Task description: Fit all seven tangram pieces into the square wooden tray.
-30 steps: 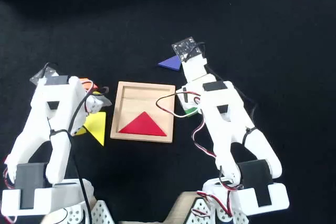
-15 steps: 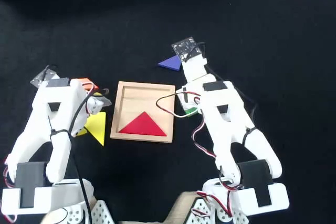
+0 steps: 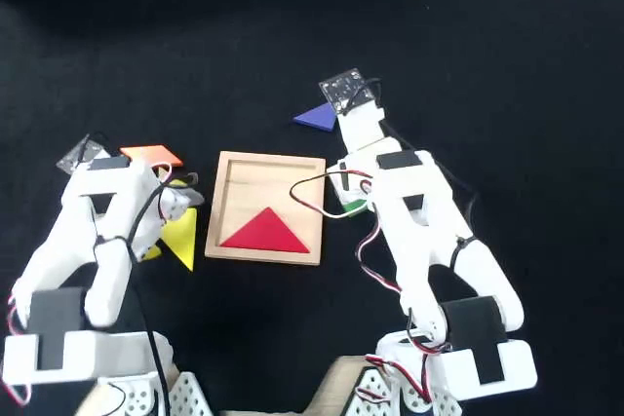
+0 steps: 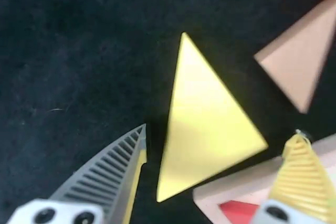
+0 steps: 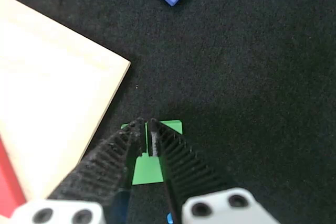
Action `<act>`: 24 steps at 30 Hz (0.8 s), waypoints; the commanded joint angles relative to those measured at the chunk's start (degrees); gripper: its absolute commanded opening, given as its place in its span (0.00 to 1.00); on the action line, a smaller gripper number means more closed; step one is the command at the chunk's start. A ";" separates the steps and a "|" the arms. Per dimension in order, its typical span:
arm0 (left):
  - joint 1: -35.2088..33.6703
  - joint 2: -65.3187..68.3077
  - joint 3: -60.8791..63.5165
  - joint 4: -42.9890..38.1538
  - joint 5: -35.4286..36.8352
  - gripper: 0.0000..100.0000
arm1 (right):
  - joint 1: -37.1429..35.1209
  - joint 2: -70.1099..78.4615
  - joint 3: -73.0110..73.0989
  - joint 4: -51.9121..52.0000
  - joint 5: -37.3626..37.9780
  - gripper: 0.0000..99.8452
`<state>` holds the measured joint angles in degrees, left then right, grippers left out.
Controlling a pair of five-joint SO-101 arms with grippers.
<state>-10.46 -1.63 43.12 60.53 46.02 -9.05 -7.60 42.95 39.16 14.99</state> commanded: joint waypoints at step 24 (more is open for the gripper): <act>0.40 10.20 -9.19 3.25 1.93 0.38 | 0.44 -2.59 2.24 -5.01 -0.09 0.01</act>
<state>-10.55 7.96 35.30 63.87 46.81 -9.05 -7.60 45.49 35.21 14.99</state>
